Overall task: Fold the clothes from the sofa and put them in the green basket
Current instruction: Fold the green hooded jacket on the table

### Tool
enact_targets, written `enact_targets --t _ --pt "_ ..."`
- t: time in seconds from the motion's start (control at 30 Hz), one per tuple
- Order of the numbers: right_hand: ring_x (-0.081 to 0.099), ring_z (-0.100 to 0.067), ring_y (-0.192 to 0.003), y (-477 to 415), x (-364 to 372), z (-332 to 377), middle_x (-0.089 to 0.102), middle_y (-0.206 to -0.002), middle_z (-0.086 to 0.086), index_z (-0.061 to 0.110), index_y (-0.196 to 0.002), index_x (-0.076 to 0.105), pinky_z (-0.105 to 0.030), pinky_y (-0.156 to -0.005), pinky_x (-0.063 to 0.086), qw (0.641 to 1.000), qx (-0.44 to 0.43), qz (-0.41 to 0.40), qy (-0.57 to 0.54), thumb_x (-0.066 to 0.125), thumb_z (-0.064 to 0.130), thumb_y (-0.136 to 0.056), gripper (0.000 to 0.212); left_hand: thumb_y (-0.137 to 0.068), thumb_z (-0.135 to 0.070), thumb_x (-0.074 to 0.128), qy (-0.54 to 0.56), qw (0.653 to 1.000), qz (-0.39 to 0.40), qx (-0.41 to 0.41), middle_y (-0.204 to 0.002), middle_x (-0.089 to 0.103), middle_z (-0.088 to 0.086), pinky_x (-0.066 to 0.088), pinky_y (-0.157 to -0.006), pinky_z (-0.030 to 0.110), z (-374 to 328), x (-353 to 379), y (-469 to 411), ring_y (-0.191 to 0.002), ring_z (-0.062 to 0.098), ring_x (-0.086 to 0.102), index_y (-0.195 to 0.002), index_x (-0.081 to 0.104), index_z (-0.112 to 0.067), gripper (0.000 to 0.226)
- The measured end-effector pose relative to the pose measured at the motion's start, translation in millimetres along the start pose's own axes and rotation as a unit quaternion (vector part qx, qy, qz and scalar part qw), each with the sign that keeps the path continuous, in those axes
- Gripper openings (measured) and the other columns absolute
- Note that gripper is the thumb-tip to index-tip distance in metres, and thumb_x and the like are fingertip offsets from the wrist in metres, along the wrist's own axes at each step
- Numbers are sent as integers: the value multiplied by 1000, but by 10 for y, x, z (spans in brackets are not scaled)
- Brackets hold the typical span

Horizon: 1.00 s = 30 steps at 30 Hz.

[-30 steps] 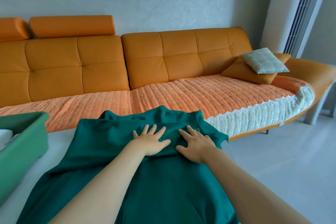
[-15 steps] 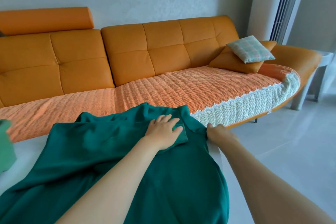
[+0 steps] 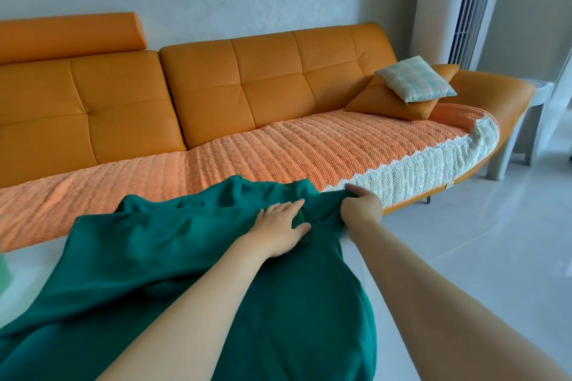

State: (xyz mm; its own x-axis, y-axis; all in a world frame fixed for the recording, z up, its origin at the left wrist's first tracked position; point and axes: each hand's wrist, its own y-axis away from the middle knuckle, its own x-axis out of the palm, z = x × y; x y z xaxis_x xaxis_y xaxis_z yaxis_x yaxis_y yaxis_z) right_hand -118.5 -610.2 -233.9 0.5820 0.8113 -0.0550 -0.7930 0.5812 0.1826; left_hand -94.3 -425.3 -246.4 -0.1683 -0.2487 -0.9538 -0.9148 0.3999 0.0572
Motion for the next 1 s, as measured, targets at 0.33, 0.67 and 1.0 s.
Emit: enact_targets --t 0.33,0.67,1.0 --pt "49 -21 -98 882 672 295 49 -106 2 38 -113 72 -35 -98 36 712 -516 250 406 51 -3 -74 60 -100 -33 43 339 849 -405 -27 -130 51 -9 43 -94 25 226 -687 582 -107 -10 49 -134 45 -32 35" --pt "53 0 -60 1148 830 131 63 -60 17 26 -75 77 -18 -61 40 735 -315 431 419 53 14 -74 26 -92 -50 60 133 981 -88 -112 -100 69 -11 47 -83 29 884 -524 855 -112 18 62 -89 72 -37 18" --pt "68 -31 -95 736 1106 201 68 -109 -16 27 -152 29 -42 -86 57 961 -59 158 217 41 24 -92 61 -70 -32 64 158 956 -228 -93 -74 63 -17 40 -58 11 730 -568 829 -73 -1 61 -77 63 -35 7"
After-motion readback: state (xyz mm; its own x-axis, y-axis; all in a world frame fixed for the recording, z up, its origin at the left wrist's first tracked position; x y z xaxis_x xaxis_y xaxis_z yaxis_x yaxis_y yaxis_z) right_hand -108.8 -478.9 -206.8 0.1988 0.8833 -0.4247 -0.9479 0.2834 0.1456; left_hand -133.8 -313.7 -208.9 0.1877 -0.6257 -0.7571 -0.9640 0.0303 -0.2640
